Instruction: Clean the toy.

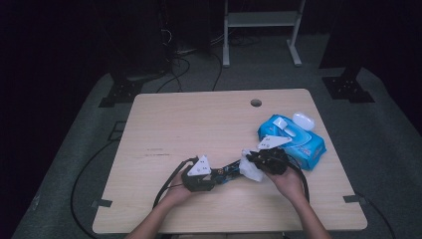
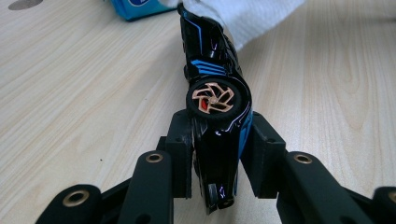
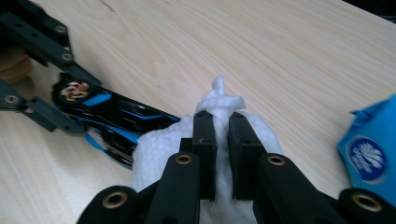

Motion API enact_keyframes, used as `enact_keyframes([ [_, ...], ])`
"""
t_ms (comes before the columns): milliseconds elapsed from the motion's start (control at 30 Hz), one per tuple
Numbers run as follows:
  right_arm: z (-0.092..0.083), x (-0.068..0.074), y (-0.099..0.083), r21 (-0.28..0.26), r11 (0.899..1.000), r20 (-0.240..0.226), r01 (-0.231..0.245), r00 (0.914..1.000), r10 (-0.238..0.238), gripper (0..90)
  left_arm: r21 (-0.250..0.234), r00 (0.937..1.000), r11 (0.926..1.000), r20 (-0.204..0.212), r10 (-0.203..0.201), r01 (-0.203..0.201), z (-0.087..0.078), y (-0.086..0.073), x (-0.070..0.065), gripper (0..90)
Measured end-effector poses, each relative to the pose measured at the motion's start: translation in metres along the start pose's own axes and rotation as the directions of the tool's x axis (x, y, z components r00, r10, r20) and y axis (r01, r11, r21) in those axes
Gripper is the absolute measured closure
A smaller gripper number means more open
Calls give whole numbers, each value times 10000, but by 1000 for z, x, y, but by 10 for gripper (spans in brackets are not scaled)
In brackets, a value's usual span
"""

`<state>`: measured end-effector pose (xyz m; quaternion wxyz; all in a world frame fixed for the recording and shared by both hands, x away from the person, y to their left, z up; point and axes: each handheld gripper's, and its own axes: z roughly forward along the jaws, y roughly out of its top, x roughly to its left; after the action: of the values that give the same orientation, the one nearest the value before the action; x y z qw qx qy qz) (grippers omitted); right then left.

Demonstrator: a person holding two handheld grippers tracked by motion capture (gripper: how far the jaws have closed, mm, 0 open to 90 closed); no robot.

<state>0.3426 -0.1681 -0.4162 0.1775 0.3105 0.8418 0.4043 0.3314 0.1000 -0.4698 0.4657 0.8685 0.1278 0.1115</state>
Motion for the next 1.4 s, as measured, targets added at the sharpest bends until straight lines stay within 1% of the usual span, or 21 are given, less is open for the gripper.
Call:
enact_keyframes([
  [67, 2, 6, 3, 42, 9998, -148, 182, 9997, -181, 823, 35, 10000, 10000, -9, -19, 19, 0, 0, 0, 660],
  [133, 3, 8, 4, 144, 9995, -78, 294, 9995, -292, 822, 20, 10000, 10000, -22, -34, 34, -1, 0, 0, 660],
  [200, 0, 0, 2, 190, 9996, 107, 199, 9997, -201, 823, 12, 10000, 10000, -41, -47, 47, -1, -1, -1, 662],
  [233, -1, -3, 0, 226, 9997, 213, 10, 9998, -15, 823, 33, 10000, 10000, -19, -52, 53, -2, -1, -1, 664],
  [300, -4, -14, -6, 541, 9983, 692, -226, 9974, 189, 823, 59, 10000, 10000, -14, -4, 4, -2, 0, 0, 664],
  [333, -6, -17, -8, 446, 9978, 612, -494, 9970, 466, 823, 56, 10000, 10000, -13, 3, -3, -2, 0, -1, 664],
  [400, -10, -19, -9, 216, 9967, 424, -777, 9961, 768, 823, 47, 10000, 10000, -11, 5, -5, -2, 0, 0, 663],
  [433, -11, -18, -8, 92, 9968, 332, -795, 9963, 791, 823, 41, 10000, 10000, -22, -21, 21, -2, 0, 0, 663],
  [500, -10, -13, -4, -171, 9971, -56, -738, 9973, 737, 823, 24, 10000, 10000, -40, -25, 25, -1, 0, 1, 662],
  [567, -6, -8, -1, -144, 9988, -271, -462, 9986, 458, 823, 56, 10000, 10000, -87, 25, -24, -1, 0, 0, 664],
  [633, -2, -6, -2, 27, 9992, -297, -405, 9987, 406, 822, 88, 10000, 9999, -31, 67, -67, -2, 1, 0, 670],
  [700, -3, -11, -5, 162, 9987, -151, -484, 9987, 486, 823, 102, 9999, 9999, -44, 118, -117, -2, 1, -1, 672],
  [767, -4, -18, -9, 429, 9972, 282, -618, 9978, 606, 823, 61, 10000, 10000, -30, 71, -71, -2, 0, -1, 673],
  [833, -7, -23, -12, 276, 9934, 81, -1109, 9938, 1107, 823, 59, 10000, 10000, 3, 65, -65, -2, 0, 0, 673],
  [900, -9, -23, -10, 153, 9939, -118, -1094, 9939, 1096, 822, 53, 10000, 10000, 23, 39, -40, -2, 0, 1, 672],
  [1000, -8, -18, -7, -11, 9961, -612, -881, 9942, 879, 820, 58, 10000, 10000, 16, 33, -33, -2, 0, 1, 671],
  [1067, -6, -16, -7, 148, 9975, -559, -692, 9960, 699, 820, 51, 10000, 10000, -15, 31, -31, -2, 0, 0, 671],
  [1167, -7, -20, -10, 295, 9963, -244, -801, 9964, 809, 821, 61, 10000, 10000, -31, 71, -71, -2, 0, 0, 671],
  [1233, -10, -17, -8, 113, 9965, -363, -832, 9958, 836, 822, 62, 10000, 10000, -28, 61, -61, -2, 0, 0, 671],
  [1333, -9, -7, -1, -263, 9985, -705, -470, 9965, 450, 821, 24, 10000, 10000, -50, 24, -24, -2, 0, 0, 671],
  [1400, -4, -2, 1, -133, 9996, -682, -264, 9973, 254, 821, 43, 10000, 10000, -77, 41, -41, -2, 0, 0, 671],
])
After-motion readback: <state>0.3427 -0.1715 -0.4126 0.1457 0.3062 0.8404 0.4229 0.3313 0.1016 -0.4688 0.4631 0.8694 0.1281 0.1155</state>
